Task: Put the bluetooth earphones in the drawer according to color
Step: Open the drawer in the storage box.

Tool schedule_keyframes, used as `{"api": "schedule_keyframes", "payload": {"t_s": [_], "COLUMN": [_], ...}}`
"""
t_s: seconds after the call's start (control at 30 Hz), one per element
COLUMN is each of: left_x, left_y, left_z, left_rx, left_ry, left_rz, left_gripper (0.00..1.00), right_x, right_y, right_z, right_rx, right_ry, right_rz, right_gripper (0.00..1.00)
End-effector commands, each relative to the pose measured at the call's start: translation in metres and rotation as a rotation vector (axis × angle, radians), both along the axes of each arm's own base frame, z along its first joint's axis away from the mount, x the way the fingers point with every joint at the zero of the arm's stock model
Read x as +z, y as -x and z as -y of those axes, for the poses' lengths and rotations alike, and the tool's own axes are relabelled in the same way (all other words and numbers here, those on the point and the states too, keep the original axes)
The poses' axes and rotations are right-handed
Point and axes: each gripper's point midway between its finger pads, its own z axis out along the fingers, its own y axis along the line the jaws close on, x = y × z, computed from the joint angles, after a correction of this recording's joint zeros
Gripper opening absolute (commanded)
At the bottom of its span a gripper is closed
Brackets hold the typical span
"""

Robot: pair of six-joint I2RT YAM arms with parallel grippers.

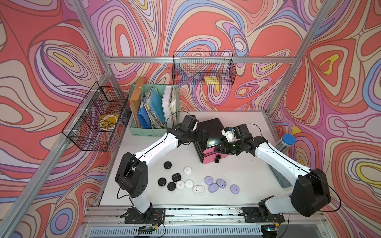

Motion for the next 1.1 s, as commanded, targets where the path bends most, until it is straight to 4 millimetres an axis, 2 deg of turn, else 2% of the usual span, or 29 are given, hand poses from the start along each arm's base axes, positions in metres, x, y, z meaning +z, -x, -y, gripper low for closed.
{"api": "schedule_keyframes", "payload": {"t_s": [0.0,0.17,0.3,0.43,0.63,0.83,1.07], "left_x": [-0.008,-0.007,-0.008,-0.014,-0.022,-0.024,-0.022], "left_y": [-0.02,-0.049,-0.067,-0.073,-0.075,-0.076,-0.077], "left_z": [-0.005,-0.009,-0.013,-0.018,-0.021,-0.025,-0.029], "left_rx": [0.005,0.035,0.061,0.079,0.09,0.102,0.108], "left_ry": [-0.076,-0.08,-0.104,-0.116,-0.119,-0.114,-0.105], "left_rz": [0.003,0.017,0.031,0.026,0.017,0.015,0.017], "left_gripper": [0.99,0.98,0.98,0.98,0.98,0.98,0.98], "right_x": [0.017,0.01,0.005,0.005,0.0,-0.003,0.004], "right_y": [-0.038,-0.052,-0.048,-0.027,0.024,0.064,0.073], "right_z": [-0.005,-0.011,-0.008,-0.008,-0.006,0.002,0.01], "right_rx": [-0.049,-0.052,-0.055,-0.033,-0.022,-0.045,-0.059], "right_ry": [-0.004,-0.004,0.012,-0.003,-0.026,-0.024,-0.006], "right_rz": [0.115,0.111,0.102,0.076,0.016,-0.011,-0.001], "right_gripper": [0.38,0.31,0.26,0.23,0.23,0.24,0.27]}}
